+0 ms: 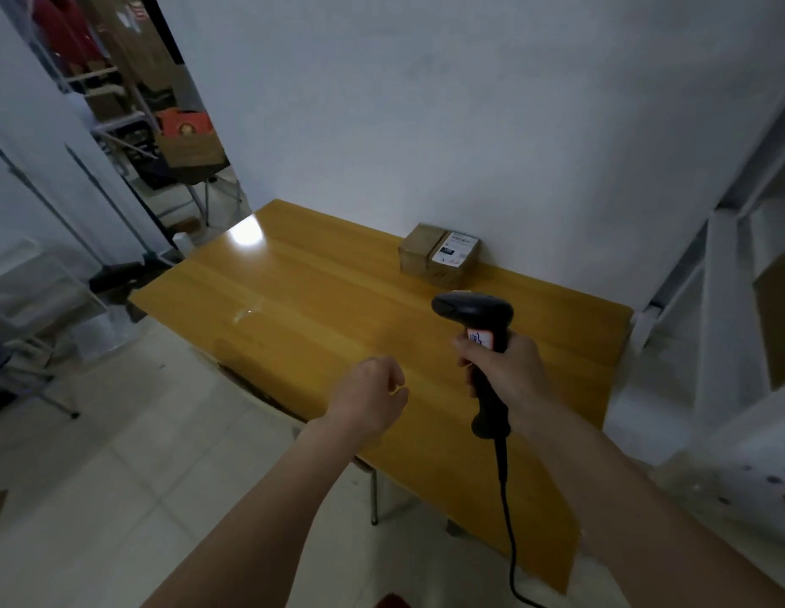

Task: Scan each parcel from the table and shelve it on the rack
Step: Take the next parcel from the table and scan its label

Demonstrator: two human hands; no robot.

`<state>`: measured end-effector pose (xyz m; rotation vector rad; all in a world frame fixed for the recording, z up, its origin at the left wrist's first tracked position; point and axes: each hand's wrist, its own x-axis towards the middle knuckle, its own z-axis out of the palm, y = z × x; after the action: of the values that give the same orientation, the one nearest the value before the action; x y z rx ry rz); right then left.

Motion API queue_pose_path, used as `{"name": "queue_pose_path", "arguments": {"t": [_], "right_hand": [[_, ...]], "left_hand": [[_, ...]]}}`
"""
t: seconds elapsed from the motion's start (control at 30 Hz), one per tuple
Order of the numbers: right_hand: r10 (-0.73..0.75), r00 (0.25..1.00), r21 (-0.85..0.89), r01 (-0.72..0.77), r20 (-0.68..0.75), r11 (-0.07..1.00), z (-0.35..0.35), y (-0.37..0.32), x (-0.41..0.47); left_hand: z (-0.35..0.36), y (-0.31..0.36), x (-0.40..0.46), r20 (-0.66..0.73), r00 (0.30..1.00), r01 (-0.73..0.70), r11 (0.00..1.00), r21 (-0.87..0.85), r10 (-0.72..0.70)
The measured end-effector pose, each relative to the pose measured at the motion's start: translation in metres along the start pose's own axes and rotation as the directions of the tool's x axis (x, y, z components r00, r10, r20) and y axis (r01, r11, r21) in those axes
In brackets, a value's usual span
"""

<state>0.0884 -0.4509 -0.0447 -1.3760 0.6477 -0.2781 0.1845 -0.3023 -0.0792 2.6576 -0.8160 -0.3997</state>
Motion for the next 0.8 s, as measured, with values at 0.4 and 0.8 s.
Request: {"name": "queue_pose_path", "arguments": {"t": [0.4, 0.8], "right_hand": [[0.079, 0.980, 0.016, -0.078, -0.182, 0.997, -0.001, -0.020, 0.090], [0.109, 0.922, -0.072, -0.146, -0.372, 0.987, 0.021, -0.010, 0.224]], "left_hand": [[0.017, 0.011, 0.150, 0.143, 0.984, -0.103, 0.995, -0.010, 0.103], [0.027, 0.001, 0.317, 0.254, 0.960, -0.136, 0.990, 0.048, 0.120]]}}
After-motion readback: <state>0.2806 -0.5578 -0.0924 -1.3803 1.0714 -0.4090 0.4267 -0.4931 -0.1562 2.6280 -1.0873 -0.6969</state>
